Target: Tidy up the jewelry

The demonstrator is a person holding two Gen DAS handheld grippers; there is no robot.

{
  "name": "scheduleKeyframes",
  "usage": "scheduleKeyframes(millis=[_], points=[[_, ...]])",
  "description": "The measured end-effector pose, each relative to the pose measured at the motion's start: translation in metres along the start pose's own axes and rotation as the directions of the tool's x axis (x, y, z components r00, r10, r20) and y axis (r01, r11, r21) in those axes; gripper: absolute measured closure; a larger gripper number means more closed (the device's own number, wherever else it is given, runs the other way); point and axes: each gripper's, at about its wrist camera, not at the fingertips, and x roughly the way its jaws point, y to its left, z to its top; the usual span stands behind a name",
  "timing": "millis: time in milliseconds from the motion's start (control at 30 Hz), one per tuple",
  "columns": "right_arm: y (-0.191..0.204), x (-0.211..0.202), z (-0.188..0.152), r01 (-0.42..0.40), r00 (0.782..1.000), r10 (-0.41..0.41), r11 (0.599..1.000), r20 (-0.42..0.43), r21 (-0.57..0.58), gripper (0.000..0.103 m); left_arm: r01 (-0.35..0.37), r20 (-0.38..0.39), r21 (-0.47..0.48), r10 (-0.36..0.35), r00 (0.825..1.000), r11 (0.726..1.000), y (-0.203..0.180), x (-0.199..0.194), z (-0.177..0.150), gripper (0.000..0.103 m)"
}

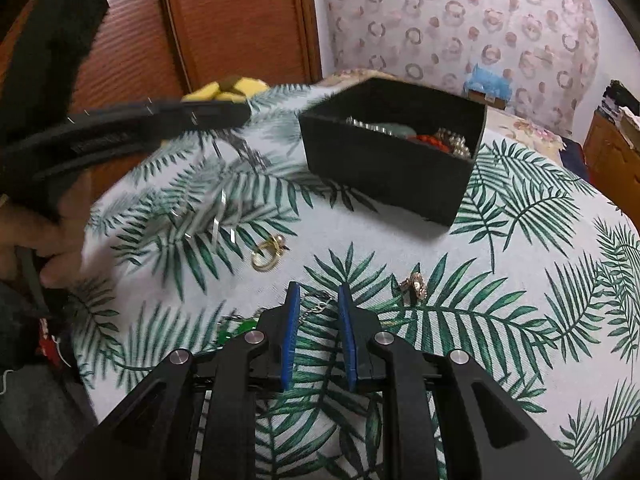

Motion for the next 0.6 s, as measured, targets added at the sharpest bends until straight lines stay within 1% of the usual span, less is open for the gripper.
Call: scheduleKeyframes(millis=[33, 67, 100, 133, 267, 333, 467, 600], points=[[0.000, 0.001, 0.001, 0.000, 1.000, 0.000, 1.000, 0.000, -0.003, 0.082, 0.002, 0.004, 0.001, -0.002, 1.000, 1.000, -0.001, -0.001, 0.001, 0.084], [0.000, 0.002, 0.001, -0.002, 1.000, 0.002, 1.000, -0.003, -0.004, 0.085, 0.004, 0.008, 0.001, -0.004, 1.000, 1.000, -0.001, -0.002, 0.003, 0.084], [0.001, 0.003, 0.002, 0.009, 1.000, -0.009, 1.000, -0.005, -0.009, 0.097, 0.005, 0.012, 0.001, -0.005, 1.000, 1.000, -0.001, -0.003, 0.004, 0.084], [0.002, 0.004, 0.002, 0.031, 0.999, -0.031, 0.999, -0.008, -0.020, 0.098, 0.007, 0.018, 0.002, -0.007, 1.000, 1.000, -0.002, -0.004, 0.007, 0.084], [-0.001, 0.005, 0.004, 0.018, 1.000, -0.018, 0.999, -0.016, -0.029, 0.101, 0.012, 0.045, 0.008, -0.012, 0.999, 1.000, -0.005, -0.008, 0.018, 0.084], [0.000, 0.004, 0.004, 0.030, 0.999, -0.031, 0.999, -0.012, -0.041, 0.101, 0.011, 0.056, 0.011, -0.012, 0.998, 1.000, -0.008, -0.009, 0.024, 0.084], [-0.001, -0.007, 0.006, 0.032, 0.999, -0.031, 0.999, 0.025, -0.034, 0.101, 0.014, 0.079, 0.020, -0.016, 0.997, 1.000, -0.011, -0.009, 0.037, 0.084], [-0.005, -0.027, 0.014, 0.045, 0.996, -0.043, 0.998, 0.074, -0.036, 0.101, 0.018, 0.091, 0.027, -0.021, 0.996, 0.999, -0.012, -0.005, 0.052, 0.084]])
